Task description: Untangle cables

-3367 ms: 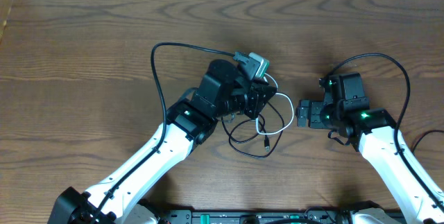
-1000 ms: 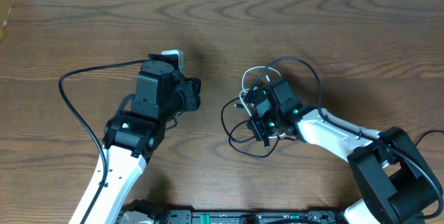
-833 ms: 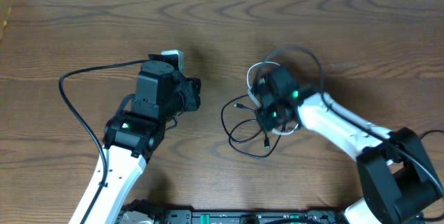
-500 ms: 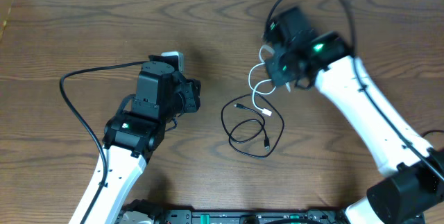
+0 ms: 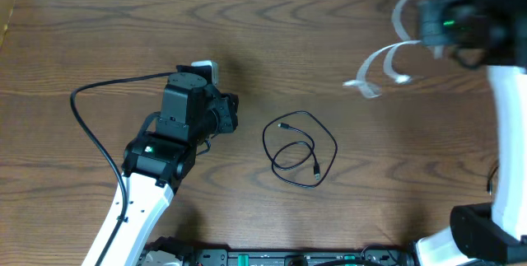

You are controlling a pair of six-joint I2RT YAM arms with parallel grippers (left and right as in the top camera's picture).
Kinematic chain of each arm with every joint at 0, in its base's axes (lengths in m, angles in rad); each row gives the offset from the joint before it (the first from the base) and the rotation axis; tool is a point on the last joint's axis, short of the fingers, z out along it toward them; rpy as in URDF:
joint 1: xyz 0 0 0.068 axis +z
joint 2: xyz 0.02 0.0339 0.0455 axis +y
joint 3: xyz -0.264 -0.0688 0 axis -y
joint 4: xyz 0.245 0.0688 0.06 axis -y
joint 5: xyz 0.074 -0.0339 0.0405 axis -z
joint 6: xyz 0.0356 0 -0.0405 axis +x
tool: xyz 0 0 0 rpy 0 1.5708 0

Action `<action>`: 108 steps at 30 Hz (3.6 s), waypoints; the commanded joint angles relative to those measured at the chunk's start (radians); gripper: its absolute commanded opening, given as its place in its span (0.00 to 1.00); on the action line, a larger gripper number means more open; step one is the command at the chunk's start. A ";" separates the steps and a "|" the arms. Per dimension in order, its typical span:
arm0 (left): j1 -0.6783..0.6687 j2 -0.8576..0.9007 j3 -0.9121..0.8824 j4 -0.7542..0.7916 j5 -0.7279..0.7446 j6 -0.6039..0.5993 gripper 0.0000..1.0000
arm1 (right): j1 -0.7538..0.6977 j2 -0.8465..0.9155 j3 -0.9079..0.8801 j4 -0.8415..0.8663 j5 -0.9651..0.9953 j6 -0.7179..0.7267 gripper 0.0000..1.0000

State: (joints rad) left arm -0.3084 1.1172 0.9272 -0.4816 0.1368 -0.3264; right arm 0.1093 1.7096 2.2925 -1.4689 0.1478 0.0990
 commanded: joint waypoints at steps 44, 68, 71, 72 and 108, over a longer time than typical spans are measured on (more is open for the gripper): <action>-0.010 0.052 -0.018 0.013 0.066 -0.004 0.56 | -0.821 0.440 0.142 0.311 -0.109 0.042 0.01; -0.019 0.052 -0.018 0.030 0.092 0.000 0.56 | -0.906 0.595 0.142 0.383 -0.086 -0.003 0.01; -0.019 0.052 -0.018 0.037 0.092 0.000 0.56 | -0.907 0.622 0.142 0.394 -0.086 -0.003 0.01; -0.019 0.052 -0.018 0.040 0.092 0.000 0.56 | -0.907 0.631 0.142 0.399 -0.078 -0.003 0.01; -0.018 0.052 -0.021 -0.023 0.111 0.091 0.57 | -0.841 0.452 0.141 0.214 -0.117 0.126 0.96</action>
State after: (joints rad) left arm -0.3248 1.1652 0.9203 -0.4980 0.2382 -0.2798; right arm -0.7567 2.2532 2.4214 -1.2415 0.0669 0.1902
